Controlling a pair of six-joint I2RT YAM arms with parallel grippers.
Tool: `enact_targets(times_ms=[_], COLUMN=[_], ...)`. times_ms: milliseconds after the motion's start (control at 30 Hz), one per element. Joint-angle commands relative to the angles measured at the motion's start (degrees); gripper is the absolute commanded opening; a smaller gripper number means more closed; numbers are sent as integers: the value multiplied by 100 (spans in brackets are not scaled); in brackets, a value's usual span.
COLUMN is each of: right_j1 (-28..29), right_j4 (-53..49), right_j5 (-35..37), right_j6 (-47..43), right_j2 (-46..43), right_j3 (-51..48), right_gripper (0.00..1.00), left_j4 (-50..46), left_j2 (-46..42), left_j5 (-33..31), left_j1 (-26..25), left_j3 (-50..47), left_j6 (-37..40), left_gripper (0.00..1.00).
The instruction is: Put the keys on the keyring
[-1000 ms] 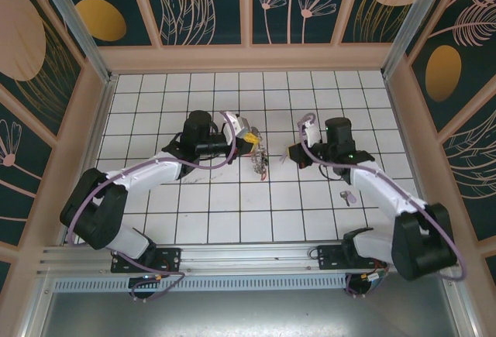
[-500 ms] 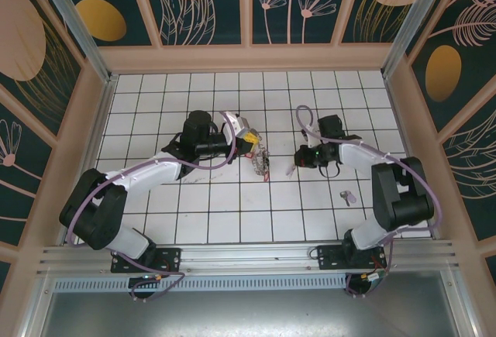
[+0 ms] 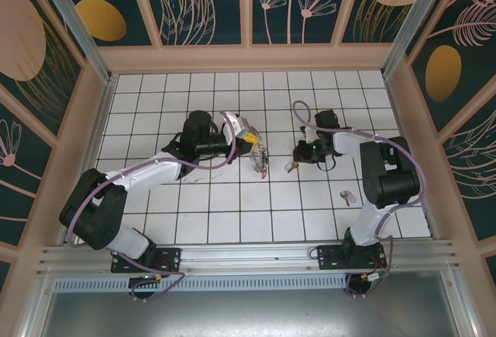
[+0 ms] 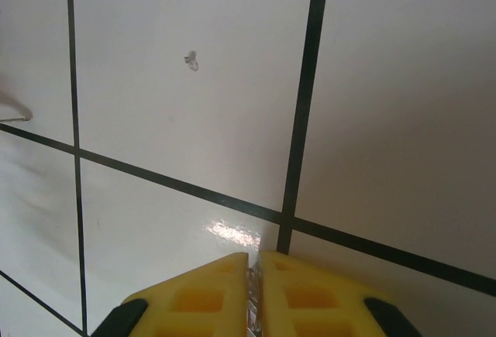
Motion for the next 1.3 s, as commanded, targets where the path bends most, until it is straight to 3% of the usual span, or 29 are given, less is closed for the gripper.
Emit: enact_targets(times_ms=[0,433,767,1267], right_j1=[-90,-184,-217,-186], right_j4=[-24,72,18,142], right_j5=[-42,-355,198,-333], right_j6=[-53,19,140,297], right_j2=[-78,-216,-337,-181], right_j3=[68,-146,-204,-278], right_gripper=[15,17,20,20], left_j4=[107,39,30,31], left_j2=[43,126,106,117], left_j5=[70,149,137,130], left_j1=[-32,-33,-33,-28], left_j3=[148,210,194,191], left_j6=[95,98,102,101], left_gripper=[0,0,0,0])
